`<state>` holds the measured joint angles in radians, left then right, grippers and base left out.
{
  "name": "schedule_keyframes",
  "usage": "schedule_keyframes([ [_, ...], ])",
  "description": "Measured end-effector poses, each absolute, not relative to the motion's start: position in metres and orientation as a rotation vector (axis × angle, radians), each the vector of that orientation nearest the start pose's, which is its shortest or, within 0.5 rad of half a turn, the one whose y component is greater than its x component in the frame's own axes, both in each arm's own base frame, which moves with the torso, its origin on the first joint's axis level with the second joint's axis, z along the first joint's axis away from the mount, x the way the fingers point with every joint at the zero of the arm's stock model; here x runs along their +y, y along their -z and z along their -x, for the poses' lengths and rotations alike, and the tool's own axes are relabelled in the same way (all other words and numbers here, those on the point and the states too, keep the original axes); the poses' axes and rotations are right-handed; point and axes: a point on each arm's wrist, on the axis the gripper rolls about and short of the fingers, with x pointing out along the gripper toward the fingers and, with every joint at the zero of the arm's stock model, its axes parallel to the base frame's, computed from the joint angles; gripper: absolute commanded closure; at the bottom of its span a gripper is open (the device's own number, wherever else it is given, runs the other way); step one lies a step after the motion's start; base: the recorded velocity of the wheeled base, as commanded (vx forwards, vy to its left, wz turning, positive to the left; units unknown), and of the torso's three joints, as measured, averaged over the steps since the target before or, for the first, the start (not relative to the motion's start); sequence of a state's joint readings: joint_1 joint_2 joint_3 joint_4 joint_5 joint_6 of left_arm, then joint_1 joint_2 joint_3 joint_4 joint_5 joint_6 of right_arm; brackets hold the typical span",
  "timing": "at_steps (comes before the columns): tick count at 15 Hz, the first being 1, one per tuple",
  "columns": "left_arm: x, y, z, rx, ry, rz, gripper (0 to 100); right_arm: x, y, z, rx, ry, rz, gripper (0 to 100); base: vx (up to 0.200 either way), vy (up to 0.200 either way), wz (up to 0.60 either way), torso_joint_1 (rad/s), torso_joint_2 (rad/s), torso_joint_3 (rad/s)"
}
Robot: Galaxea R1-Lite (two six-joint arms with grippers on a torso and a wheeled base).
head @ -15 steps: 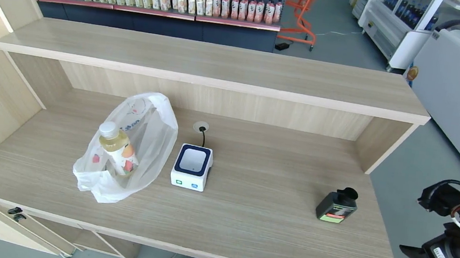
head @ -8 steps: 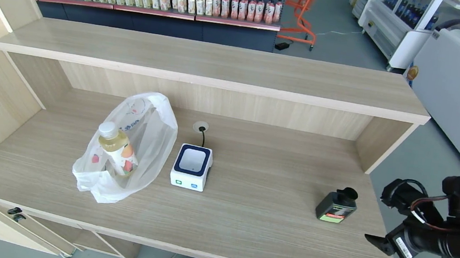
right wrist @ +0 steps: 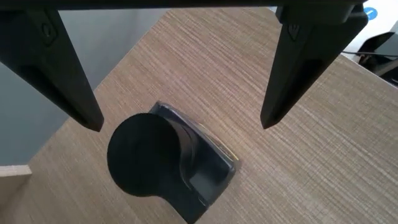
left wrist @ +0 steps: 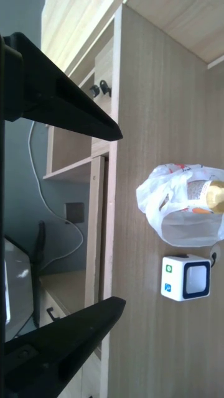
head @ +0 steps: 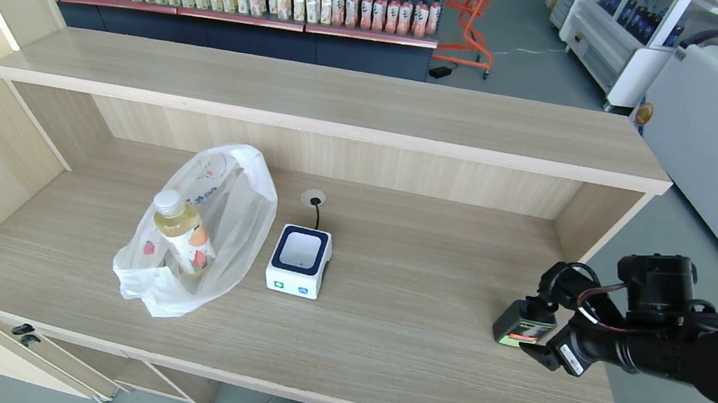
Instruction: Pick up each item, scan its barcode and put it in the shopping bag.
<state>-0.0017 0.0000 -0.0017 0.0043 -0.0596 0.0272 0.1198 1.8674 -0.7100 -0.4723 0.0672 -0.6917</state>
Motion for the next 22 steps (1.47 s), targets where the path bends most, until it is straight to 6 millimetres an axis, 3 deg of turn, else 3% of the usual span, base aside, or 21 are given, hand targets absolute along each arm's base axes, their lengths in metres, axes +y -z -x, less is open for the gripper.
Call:
schedule_keyframes([
  [5,-0.001,-0.075,0.023,0.002,0.061,-0.028,0,0.048,-0.084,-0.318,0.598,-0.436,0.688,0,0.0,0.0,0.0,0.0,0.0,0.0],
  [6,-0.001,-0.076,0.023,0.002,0.061,-0.027,0,0.049,-0.083,-0.319,0.603,-0.439,0.688,100,0.0,0.0,0.0,0.0,0.0,0.0],
  [15,-0.001,-0.075,0.023,0.003,0.061,-0.028,0,0.051,-0.074,-0.329,0.582,-0.432,0.684,100,0.0,0.0,0.0,0.0,0.0,0.0],
  [20,-0.001,-0.075,0.023,0.002,0.061,-0.028,0,0.038,-0.099,-0.304,0.49,-0.37,0.66,100,0.0,0.0,0.0,0.0,0.0,0.0],
  [22,-0.001,-0.075,0.023,0.003,0.061,-0.027,0,0.025,-0.116,-0.288,0.328,-0.287,0.701,100,0.0,0.0,0.0,0.0,0.0,0.0],
])
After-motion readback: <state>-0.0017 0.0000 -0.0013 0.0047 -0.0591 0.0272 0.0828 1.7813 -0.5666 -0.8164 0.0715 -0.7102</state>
